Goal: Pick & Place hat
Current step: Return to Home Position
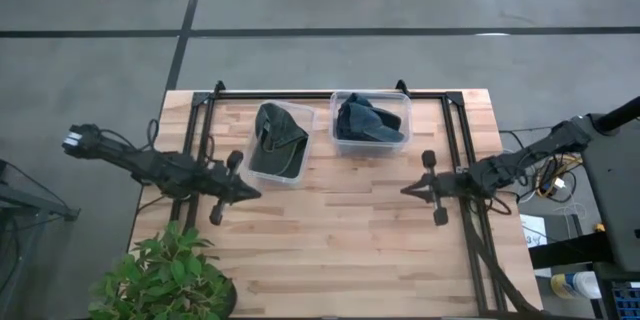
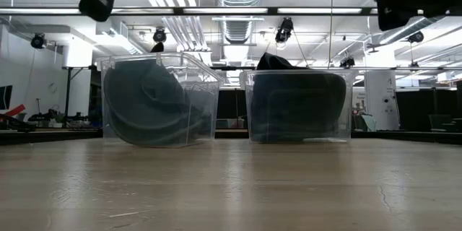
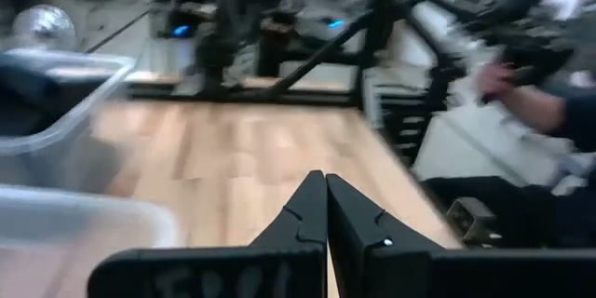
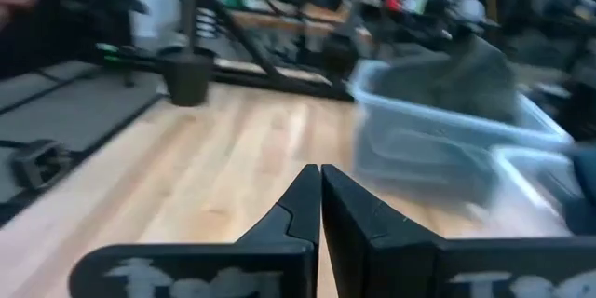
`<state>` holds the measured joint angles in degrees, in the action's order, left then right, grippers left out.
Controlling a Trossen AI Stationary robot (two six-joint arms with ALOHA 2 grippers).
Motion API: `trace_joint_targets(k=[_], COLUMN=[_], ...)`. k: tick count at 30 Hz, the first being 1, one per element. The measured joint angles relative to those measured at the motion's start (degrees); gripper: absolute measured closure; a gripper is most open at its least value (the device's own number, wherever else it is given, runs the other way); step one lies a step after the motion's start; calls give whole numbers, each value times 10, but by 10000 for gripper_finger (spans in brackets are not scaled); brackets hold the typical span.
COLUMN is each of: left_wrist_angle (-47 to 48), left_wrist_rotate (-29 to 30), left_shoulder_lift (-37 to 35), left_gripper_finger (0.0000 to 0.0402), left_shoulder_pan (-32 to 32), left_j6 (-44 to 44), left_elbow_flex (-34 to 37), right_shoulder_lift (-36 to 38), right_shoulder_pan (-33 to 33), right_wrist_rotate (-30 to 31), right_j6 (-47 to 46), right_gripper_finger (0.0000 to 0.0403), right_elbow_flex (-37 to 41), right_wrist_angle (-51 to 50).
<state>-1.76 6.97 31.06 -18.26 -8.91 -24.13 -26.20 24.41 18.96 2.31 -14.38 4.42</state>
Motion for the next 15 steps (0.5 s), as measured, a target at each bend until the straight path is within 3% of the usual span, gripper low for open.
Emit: trace_joint_targets(k=[6, 15], left_wrist_angle=[-66, -41], left_wrist_rotate=[-19, -50], left_shoulder_lift=[-56, -211], left_gripper_finger=[401, 401], left_shoulder_pan=[2, 2], left_j6=[18, 33], left_elbow_flex=[87, 160], right_shoulder_lift=[10, 81], right_shoulder_pan=[-46, -103], right_wrist_rotate=[-88, -160], right_j6=[38, 23], right_gripper_finger=[395, 395], right_elbow_flex=[44, 98], right_wrist_angle=[50, 42])
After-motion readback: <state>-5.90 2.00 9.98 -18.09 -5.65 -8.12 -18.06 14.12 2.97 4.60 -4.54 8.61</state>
